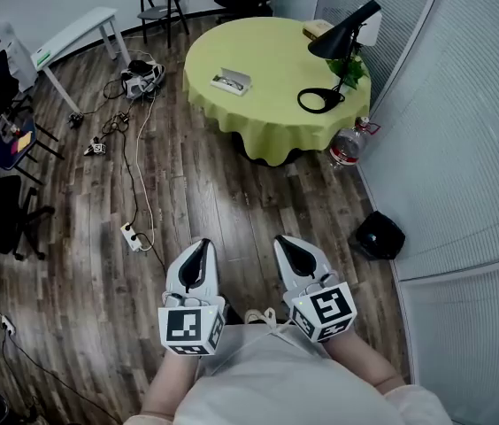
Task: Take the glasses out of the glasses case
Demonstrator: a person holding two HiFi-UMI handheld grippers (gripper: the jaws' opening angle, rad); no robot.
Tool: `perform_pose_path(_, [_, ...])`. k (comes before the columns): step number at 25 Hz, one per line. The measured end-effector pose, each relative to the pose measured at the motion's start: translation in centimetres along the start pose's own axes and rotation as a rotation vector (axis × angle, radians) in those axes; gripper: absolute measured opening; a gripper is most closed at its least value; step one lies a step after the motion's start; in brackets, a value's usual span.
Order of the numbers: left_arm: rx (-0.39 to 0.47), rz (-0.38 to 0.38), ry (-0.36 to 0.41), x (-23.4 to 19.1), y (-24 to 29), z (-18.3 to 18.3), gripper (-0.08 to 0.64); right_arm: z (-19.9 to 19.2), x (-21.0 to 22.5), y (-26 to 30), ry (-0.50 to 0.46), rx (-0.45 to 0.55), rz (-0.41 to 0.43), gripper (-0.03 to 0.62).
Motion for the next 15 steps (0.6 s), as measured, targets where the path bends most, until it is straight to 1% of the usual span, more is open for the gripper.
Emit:
perform_pose_path(4, [0.0,0.002,0.009,-3.7,1.9,0.0,0.006,-0.2,-0.2,3.3,0.002,-0.01,0.0,-0.002])
perform_pose_path(7, [-0.014,0.016,-0.014,-7.8,4.0,-0.1,0.006,-0.4,-0.3,6.9,0.011,-0.029,-0.011,-0.001])
perform_pose_path(11, [-0.028,0.024,-0.044,-13.9,7.7,1.1,0.006,0.6,-0.9,13.2,0.021,-0.059,-0.019,-0.002])
perform_pose_path(15, [-0.029,0.008,-0.055,-20.2,12.2,2.9,0.006,2.1,-1.7,20.6,0.014,-0.079,-0.028,-0.001])
Point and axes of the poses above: the fingertips, and each gripper's own axes: y forward along the fingers, x to its right, z out of its top, the point moved 2 cm from there along -y, backward along the fingers, and after that the axes turned 3 degrees about -y, right-handed, at the moved point
